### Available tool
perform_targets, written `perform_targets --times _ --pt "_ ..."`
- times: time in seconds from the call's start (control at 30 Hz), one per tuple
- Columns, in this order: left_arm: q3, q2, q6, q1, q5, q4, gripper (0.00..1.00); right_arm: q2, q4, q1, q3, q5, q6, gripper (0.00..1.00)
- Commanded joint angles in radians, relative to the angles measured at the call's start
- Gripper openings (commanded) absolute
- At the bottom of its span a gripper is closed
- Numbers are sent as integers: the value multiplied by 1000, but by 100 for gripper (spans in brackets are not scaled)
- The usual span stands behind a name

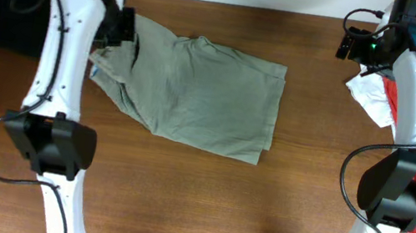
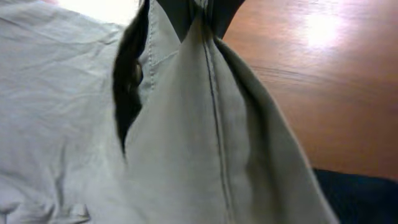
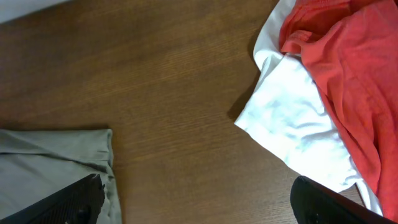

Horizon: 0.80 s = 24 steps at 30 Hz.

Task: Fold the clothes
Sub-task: 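Grasp the folded edge with the left gripper and fold it over again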

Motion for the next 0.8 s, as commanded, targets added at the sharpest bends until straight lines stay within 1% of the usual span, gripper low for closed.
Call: perform_targets --times 0.0,0.1,0.13,0.2,0.33,0.47,0.57,0.63,0.7,0.77 --pt "15 -85 -11 0 -65 8 0 -6 0 -6 11 8 12 99" --pt "26 -110 -9 0 -132 -2 0 -6 0 -6 11 8 12 99" --pt "35 -111 -21 0 -166 -33 0 -6 0 -6 11 8 12 99" --pt "36 -111 -28 -1 -172 -56 0 -6 0 -6 11 8 12 99" --pt "23 -111 -28 -55 -48 21 0 -6 0 -6 11 8 12 99" --pt "-20 -100 -28 -159 -23 82 0 -6 0 -6 11 8 12 99" --pt "-125 -98 -28 -247 15 188 0 -6 0 -6 11 8 12 99" --pt "-212 -98 -28 -283 61 273 0 -6 0 -6 11 8 12 99" --pt "-333 -98 -28 -325 118 373 0 -6 0 -6 11 8 12 99" --pt "-399 -98 -27 -345 118 429 0 -6 0 -6 11 8 12 98"
